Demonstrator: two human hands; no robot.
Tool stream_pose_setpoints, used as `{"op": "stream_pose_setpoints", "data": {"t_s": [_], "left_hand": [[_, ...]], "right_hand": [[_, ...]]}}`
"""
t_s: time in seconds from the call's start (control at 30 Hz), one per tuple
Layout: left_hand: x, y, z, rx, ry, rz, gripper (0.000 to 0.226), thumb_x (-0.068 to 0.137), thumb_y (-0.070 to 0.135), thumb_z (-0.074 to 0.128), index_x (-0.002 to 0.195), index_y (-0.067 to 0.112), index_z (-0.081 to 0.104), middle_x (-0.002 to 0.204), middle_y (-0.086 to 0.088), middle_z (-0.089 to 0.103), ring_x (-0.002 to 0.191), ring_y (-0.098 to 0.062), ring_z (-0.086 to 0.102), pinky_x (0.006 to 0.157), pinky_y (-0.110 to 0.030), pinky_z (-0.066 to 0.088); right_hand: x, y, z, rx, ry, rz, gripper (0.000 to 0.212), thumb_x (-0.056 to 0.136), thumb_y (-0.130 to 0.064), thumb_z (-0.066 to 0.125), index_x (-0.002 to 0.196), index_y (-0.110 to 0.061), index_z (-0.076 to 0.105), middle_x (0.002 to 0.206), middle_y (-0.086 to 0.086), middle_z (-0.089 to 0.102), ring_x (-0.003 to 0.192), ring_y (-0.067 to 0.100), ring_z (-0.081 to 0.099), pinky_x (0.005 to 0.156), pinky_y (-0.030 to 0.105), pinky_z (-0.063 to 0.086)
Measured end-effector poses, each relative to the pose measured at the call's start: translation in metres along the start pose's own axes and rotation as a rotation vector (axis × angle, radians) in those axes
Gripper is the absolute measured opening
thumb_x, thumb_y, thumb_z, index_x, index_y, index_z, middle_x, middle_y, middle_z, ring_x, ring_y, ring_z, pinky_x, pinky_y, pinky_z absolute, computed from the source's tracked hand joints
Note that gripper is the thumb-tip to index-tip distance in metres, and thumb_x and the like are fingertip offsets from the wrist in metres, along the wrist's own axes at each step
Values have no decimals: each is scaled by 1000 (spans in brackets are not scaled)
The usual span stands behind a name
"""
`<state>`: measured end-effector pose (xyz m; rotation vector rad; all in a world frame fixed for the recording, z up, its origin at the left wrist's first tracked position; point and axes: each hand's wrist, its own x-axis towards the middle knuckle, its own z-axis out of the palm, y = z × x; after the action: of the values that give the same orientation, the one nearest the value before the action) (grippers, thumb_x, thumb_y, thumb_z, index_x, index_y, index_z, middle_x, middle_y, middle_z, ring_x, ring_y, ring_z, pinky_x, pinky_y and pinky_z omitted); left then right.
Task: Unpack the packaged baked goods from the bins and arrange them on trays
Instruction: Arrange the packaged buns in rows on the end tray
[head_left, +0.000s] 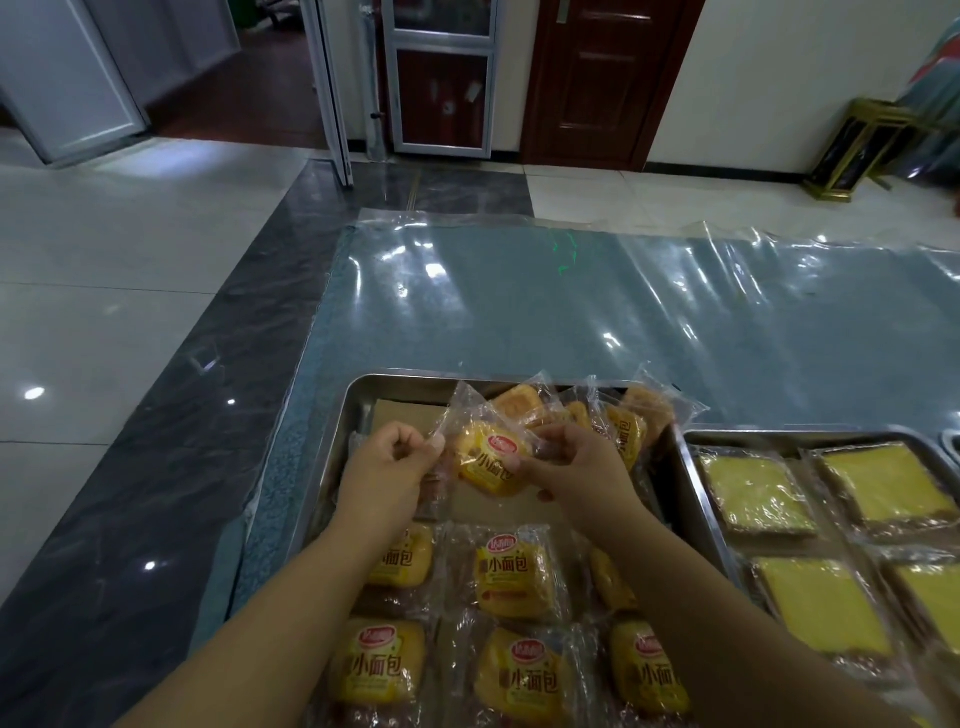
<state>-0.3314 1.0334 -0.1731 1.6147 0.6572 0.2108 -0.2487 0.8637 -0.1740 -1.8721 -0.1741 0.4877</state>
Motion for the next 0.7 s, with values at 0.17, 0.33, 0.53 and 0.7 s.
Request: {"op": "stream_pose_setpoints", "data": {"t_s": [0.17, 0.33, 0.53, 0.7], "left_hand": [[7, -12, -6, 162, 85, 66, 19, 85, 27, 62, 74, 14, 55, 78, -6, 65, 73, -21, 66, 57, -28, 54], [4, -25, -10, 415, 88, 218, 16, 81, 24, 67, 75, 28, 54, 79, 11, 59, 75, -1, 56, 61, -14, 39], [3, -28, -4, 614, -28, 363, 8, 85, 26, 64, 80, 25, 57, 81, 10, 57, 77, -5, 54, 71, -25, 49], [6, -24, 4, 624, -37, 434, 5, 85, 28, 62, 84, 27, 58, 84, 13, 56, 81, -1, 51, 72, -22, 45]], "right_hand": [[10, 1, 12, -30, 86, 24, 34, 73, -28, 77, 96, -29, 52, 91, -2, 63, 77, 11, 64, 54, 18, 49], [17, 9, 7, -29, 122, 91, 54, 74, -22, 77, 117, -18, 45, 83, -6, 64, 69, 6, 64, 48, 15, 49], [18, 19, -3, -692, 97, 63, 68, 78, -40, 71, 128, -18, 31, 87, -9, 59, 75, 11, 58, 61, 27, 49], [25, 14, -6, -808, 312, -172, 60, 78, -55, 65, 122, -20, 45, 124, -1, 51, 109, 19, 51, 81, 33, 46]]}}
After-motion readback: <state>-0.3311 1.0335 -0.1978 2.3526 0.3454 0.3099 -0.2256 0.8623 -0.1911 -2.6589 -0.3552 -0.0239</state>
